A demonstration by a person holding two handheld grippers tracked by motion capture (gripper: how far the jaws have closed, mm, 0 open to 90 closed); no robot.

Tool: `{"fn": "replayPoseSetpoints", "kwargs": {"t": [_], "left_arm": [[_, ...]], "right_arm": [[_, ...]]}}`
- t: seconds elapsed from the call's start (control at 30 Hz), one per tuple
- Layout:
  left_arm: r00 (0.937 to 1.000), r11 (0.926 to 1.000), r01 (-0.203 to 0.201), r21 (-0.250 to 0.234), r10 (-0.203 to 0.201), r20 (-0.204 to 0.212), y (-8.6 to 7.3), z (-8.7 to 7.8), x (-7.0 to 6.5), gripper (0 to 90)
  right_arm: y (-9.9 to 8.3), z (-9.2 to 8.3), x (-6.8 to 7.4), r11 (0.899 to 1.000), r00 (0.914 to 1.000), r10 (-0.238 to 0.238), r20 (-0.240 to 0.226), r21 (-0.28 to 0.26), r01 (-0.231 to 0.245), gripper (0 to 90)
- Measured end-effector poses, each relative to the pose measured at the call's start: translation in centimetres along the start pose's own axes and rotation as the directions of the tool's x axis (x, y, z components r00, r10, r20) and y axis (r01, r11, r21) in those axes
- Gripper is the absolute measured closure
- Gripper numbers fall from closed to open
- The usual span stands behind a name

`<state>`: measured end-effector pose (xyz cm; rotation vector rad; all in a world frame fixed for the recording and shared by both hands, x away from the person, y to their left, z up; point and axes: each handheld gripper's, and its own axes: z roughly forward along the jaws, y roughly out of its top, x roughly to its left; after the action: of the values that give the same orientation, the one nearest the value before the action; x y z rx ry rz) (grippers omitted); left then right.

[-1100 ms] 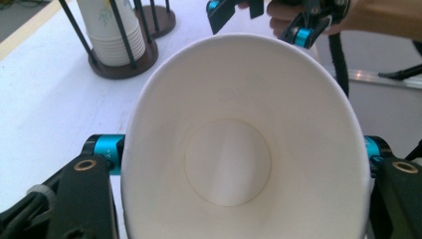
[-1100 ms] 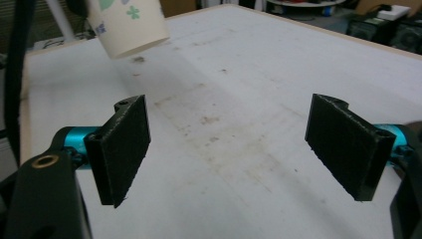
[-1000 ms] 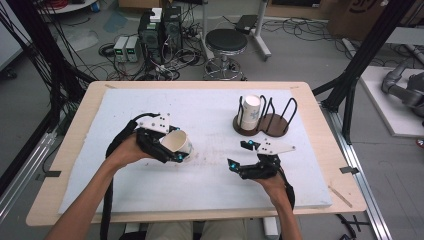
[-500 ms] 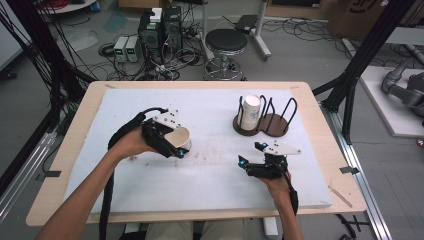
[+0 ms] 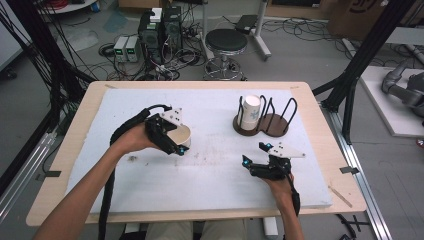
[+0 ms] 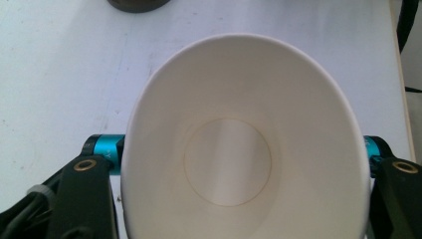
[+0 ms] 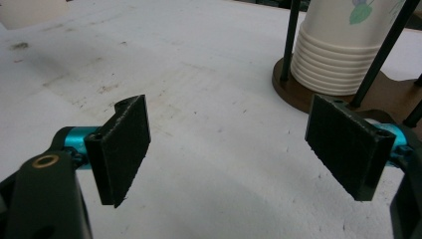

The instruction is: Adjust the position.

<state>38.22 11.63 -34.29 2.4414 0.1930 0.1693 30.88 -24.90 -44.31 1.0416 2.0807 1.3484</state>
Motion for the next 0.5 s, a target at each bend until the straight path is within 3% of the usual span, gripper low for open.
{"fn": "replayPoseSetpoints", "kwargs": {"t": [0.5], "left_arm": [[1.0000,1.0000,-0.002,0.006,0.002,0.000,0.09,0.39,-0.06,31.5]], "right_arm": [[-0.54,0.46,0.03,1.000,1.0000,0.008,0.003,0.017,-0.008,18.3]]}}
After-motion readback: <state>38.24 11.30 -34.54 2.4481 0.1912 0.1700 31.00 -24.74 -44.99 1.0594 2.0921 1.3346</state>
